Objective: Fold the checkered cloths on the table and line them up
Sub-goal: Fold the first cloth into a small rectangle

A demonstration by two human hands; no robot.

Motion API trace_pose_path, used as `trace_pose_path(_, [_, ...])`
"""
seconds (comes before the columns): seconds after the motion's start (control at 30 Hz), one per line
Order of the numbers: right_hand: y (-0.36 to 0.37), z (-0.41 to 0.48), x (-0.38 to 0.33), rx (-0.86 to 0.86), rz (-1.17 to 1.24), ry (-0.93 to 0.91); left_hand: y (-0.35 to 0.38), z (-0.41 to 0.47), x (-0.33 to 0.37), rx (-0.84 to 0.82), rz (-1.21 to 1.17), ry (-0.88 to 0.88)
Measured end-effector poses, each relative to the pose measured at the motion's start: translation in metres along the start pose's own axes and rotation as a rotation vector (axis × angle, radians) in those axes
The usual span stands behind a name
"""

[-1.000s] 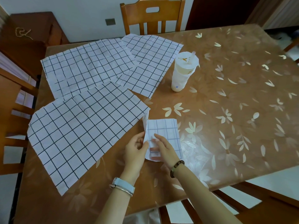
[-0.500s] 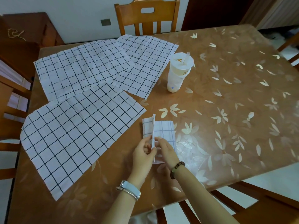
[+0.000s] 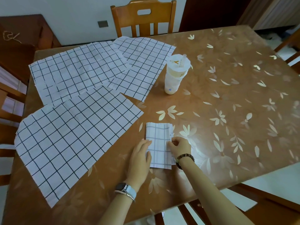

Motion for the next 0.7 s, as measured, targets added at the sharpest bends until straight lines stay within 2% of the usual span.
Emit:
trace_pose_path(0.13, [-0.004,0.004,0.001,0.032,-0.045,-0.009,0.005,0.007,-0.014,-0.121,0.384,0.193])
trace_pose_path(0.23, [-0.005,0.008,0.004,0.05,-0.078,0.014,0.01,0.009,-0.021,-0.155,0.585,0.261])
trace_pose_path(0.47, [-0.01,0.011,0.002,0.072,0.005,0.008,0.02,0.013,-0.024,-0.228,0.776,0.304])
trace_pose_path(0.7, [-0.015,0.007,0.0,0.052,0.037,-0.039,0.019,0.018,-0.023,-0.267,0.831,0.313])
Point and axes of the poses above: each hand's wrist, its own z-axis towards the middle knuckle, its own y-axis out of the palm, x = y × z, the point moved 5 cm from there along z, towards the middle knuckle, and after that the axes turned 3 degrees about -x, right-handed, at the moved point
